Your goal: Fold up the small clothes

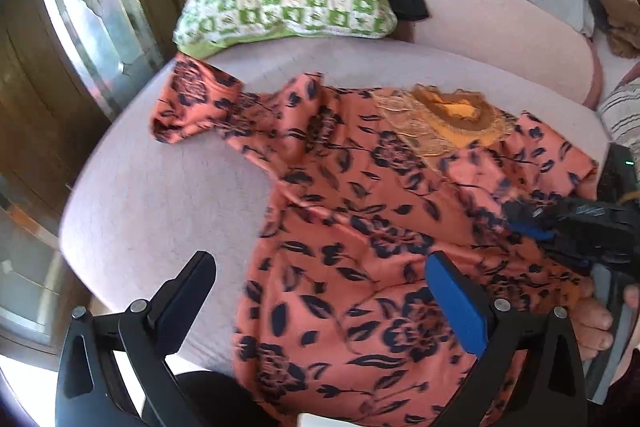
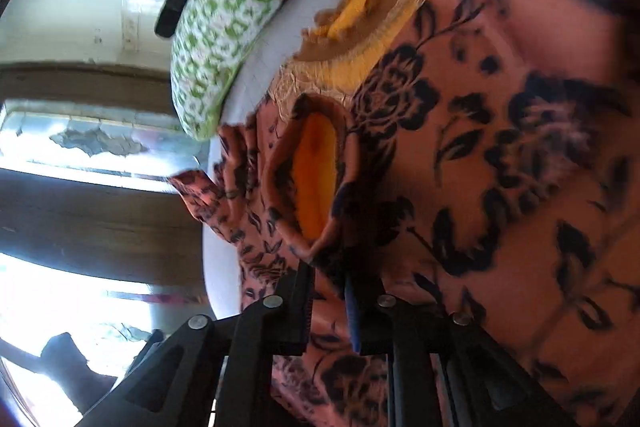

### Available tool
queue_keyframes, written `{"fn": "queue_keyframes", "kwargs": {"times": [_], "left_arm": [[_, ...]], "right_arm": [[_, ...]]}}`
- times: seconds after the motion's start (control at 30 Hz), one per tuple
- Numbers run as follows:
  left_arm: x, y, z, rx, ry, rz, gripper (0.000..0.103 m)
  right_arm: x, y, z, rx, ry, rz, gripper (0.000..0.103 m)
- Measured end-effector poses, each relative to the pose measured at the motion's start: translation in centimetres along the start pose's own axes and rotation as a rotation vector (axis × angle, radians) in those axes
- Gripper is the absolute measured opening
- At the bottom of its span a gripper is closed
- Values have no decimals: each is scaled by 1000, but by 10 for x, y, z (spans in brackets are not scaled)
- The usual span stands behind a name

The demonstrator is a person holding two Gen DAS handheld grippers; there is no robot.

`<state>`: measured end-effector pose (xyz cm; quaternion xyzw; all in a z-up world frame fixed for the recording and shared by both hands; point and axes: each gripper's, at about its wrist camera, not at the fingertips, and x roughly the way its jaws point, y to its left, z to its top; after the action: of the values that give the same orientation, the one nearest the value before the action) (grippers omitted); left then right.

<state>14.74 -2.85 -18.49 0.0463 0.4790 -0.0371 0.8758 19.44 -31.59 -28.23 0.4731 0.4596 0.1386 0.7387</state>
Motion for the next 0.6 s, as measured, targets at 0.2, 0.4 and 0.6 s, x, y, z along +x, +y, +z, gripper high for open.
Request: {"fn": "queue_keyframes", "kwargs": {"times": [0.2,0.4,0.6], "left_arm": [[12,-49,8,31,48,-142,103],[56,-118,16,132,113,-54,103],[64,-108,23,102,104,6,103]], "right_arm": [[-106,4,4,9,-335,64,98],[-142,-28,21,80,-418,105,97],[-137,-35,43,94,-355,71,96]]}}
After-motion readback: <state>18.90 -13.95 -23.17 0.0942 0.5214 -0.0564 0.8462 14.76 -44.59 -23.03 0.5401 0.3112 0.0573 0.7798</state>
